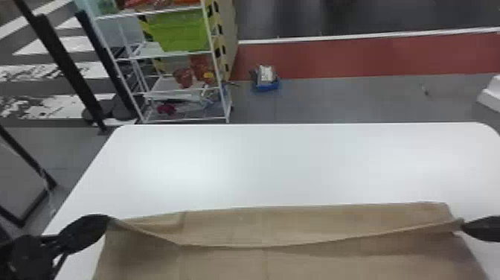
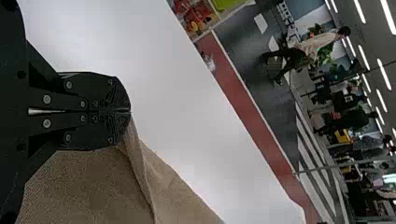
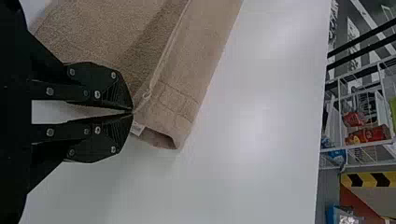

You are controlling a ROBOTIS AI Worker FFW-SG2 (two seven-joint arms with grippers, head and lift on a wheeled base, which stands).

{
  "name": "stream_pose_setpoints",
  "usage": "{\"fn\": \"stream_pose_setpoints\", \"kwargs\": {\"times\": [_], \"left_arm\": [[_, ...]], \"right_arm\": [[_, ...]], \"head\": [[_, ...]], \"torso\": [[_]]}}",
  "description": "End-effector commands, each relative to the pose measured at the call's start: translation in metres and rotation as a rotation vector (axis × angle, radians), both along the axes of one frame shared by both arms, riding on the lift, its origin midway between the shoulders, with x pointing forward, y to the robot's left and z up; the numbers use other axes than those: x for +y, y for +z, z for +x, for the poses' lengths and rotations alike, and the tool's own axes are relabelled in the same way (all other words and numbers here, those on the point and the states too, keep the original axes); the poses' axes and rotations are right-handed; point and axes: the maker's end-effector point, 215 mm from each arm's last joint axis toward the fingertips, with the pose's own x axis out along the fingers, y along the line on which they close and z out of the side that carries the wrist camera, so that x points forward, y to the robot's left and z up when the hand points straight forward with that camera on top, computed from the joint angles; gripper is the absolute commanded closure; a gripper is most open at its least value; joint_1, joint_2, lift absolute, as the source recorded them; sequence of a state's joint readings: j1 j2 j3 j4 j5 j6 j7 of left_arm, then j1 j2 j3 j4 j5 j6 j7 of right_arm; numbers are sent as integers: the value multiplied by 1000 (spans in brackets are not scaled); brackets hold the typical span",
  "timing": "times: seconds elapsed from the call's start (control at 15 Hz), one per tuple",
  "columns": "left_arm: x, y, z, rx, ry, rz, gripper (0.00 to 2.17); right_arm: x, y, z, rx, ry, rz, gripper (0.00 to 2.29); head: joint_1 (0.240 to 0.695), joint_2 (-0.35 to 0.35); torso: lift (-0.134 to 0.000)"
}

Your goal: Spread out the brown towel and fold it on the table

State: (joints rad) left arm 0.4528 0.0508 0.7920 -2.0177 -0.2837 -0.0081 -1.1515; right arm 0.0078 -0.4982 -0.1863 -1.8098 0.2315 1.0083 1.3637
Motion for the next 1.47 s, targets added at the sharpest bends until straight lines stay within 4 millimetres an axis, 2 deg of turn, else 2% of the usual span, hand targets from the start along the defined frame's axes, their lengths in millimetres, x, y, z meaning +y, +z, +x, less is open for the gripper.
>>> {"fn": "stream_pose_setpoints", "kwargs": {"times": [0.0, 0.13, 0.6, 0.73, 0.8, 1.07, 1.4], "left_arm": [[-5, 14, -13, -12, -70, 53, 1403], [-10, 21, -28, -15, -152, 115, 1403], [-27, 18, -63, 17, -324, 236, 1403], [-30, 22, -72, 23, -353, 249, 1403], [-31, 21, -76, 35, -363, 251, 1403], [-39, 12, -85, 72, -398, 249, 1403], [-62, -11, -90, 152, -474, 267, 1403]], "right_arm": [[0, 7, 0, -9, 3, 6, 998], [-4, 13, 0, -18, -3, 4, 998], [-14, 34, -2, -86, 22, -31, 998], [-14, 42, -2, -119, 45, -44, 998], [-20, 39, -10, -103, 59, -60, 998], [1, 5, -39, -86, 185, -87, 998], [15, -9, -50, -78, 238, -99, 998]], "head": [[695, 153], [695, 147], [695, 113], [695, 103], [695, 100], [695, 94], [695, 107]], "torso": [[-124], [-124], [-124], [-124], [-124], [-124], [-124]]}}
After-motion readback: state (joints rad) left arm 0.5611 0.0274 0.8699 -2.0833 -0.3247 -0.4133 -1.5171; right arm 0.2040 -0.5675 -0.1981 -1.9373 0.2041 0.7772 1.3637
